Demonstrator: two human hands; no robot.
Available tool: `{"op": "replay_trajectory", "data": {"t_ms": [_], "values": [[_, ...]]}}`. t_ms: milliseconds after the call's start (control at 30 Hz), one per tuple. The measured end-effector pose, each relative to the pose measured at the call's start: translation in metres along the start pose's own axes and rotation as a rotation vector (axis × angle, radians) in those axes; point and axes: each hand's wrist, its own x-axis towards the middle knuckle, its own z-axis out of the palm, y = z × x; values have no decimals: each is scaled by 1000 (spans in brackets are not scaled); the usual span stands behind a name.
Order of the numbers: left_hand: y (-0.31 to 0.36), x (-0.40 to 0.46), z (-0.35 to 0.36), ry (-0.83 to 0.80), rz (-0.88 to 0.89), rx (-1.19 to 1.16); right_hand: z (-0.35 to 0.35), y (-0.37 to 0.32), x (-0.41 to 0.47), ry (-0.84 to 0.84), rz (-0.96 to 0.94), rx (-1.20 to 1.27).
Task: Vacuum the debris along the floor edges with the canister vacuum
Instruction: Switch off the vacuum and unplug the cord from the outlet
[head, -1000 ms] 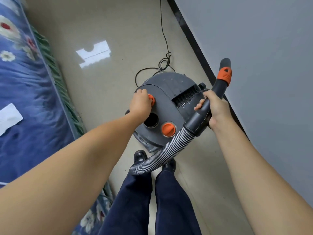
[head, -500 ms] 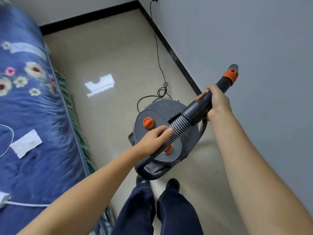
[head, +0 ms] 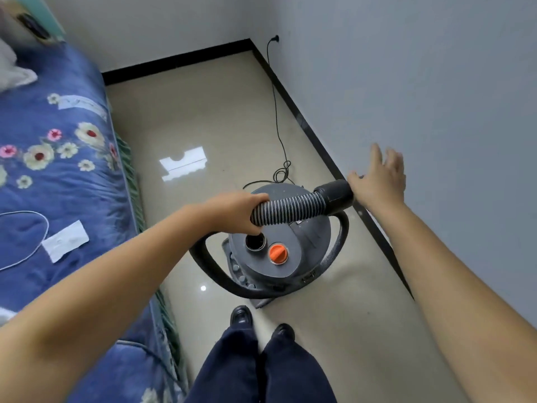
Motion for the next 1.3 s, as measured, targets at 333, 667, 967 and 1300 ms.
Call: {"op": "replay_trajectory", "data": {"t_ms": [333, 667, 967, 1300], "values": [[23, 25, -88, 126, 9, 286, -16, -28, -21, -125, -749, -268], [-19, 116, -75, 521, 65, 22, 7, -36, 44, 134, -330, -107], [-136, 209, -93, 72, 135, 247, 93, -42, 82, -91, -41, -130], [-94, 349, 18, -135, 210, 305, 175, 84, 107, -243, 365, -32]]}}
